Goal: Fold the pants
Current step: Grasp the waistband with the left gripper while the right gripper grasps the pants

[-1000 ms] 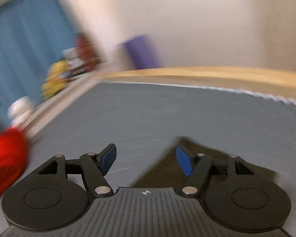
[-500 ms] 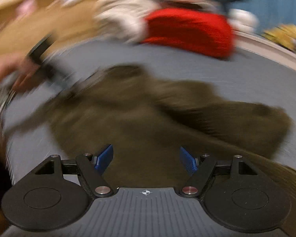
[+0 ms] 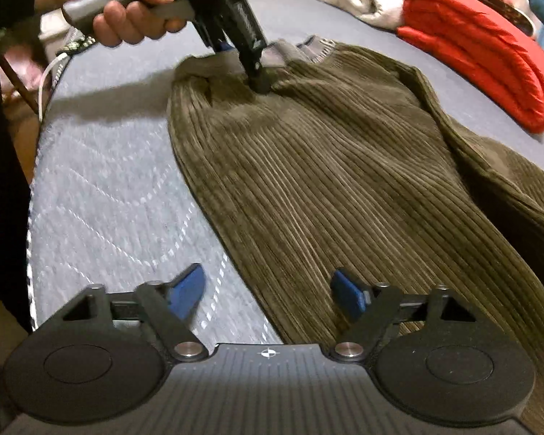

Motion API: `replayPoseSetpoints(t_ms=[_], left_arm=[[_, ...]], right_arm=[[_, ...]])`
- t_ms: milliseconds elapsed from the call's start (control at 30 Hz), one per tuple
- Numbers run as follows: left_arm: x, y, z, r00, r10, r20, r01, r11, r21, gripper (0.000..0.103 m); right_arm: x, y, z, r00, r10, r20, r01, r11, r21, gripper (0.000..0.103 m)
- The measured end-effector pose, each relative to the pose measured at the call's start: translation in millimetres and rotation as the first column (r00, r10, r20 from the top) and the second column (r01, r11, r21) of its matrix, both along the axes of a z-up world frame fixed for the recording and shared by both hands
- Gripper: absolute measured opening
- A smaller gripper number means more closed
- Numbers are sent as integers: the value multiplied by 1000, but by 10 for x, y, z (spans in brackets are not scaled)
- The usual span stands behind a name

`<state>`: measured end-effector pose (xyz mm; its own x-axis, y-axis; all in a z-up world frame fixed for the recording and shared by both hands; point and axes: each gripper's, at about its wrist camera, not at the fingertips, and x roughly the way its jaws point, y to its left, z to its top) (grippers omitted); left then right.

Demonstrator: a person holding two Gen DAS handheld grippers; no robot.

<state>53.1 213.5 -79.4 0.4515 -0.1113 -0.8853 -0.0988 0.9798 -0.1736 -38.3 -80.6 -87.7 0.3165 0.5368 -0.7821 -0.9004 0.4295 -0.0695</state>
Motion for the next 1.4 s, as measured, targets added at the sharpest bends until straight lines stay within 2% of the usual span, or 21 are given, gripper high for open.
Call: replayPoseSetpoints(t_ms=[33,67,133,333,433,500,533,600,633,700,767,867,933,967,1033,1067,1100,1200,1267,1333,1400], left_arm=[[-25,12,36,1000,-1,11,1,1000,-8,26],[-56,22,74,1000,-3,21,3,1000,-11,25],[-133,42,196,999,0,44,1,1000,-13,23],[-435,208,598,992,98,76,-100,995,25,22],[-530,236,540,995,100,18,-100,993,56,25],[-529,206,438,993,114,-30,-111,991,79,34],[-515,172,414,992,121,-43,-117,988,100,40],[-486,82,434,991,125,-42,-114,973,200,62],[-491,28,488,993,120,-16,-112,963,244,65],[-517,-80,590,995,95,38,-102,949,297,67],[-548,-214,691,992,74,97,-104,932,347,67],[-512,-312,796,985,71,160,-131,903,410,67],[-482,-379,877,977,66,201,-141,912,385,67],[-457,-420,906,976,63,210,-138,920,367,64],[-418,-505,915,975,45,218,-117,937,329,51],[-404,-547,906,975,33,221,-102,945,311,27],[-380,-588,885,974,25,224,-92,951,294,10],[-236,-695,712,978,9,207,-62,966,251,8],[-106,-722,476,992,10,128,-42,967,249,8],[69,-712,96,999,29,-41,-17,965,263,8],[116,-716,3,997,54,-57,-37,961,275,8]], right_arm=[[4,27,30,1000,3,9,-3,1000,-1,34],[9,55,55,1000,9,15,-9,1000,-7,18],[-1,90,120,999,42,21,-42,999,-4,9],[-153,94,482,990,139,1,-138,983,123,7],[-278,138,543,980,194,-32,-188,971,147,8],[-329,220,462,978,203,-49,-197,974,108,8],[-352,235,417,978,202,-54,-197,977,86,8],[-386,235,376,977,203,-58,-200,978,58,12],[-382,223,410,978,200,-61,-196,979,64,13],[-334,167,543,983,173,-56,-166,980,110,25],[-259,66,696,991,129,-44,-119,976,185,52],[-118,-107,789,997,34,-63,-17,967,256,60],[-42,-176,679,997,-32,-74,47,975,215,64],[-23,-176,571,995,-49,-84,63,984,164,65],[-42,-134,278,994,-61,-92,60,998,-8,65],[-77,-127,153,996,-50,-71,44,996,-83,65],[-125,-165,102,999,-26,-44,22,996,-91,64],[-61,-269,259,996,-67,-62,65,997,-41,65],[-22,-364,441,994,-98,-47,100,995,31,65],[77,-500,631,988,-151,-42,155,982,110,65],[171,-659,801,974,-224,-24,225,955,191,65]])
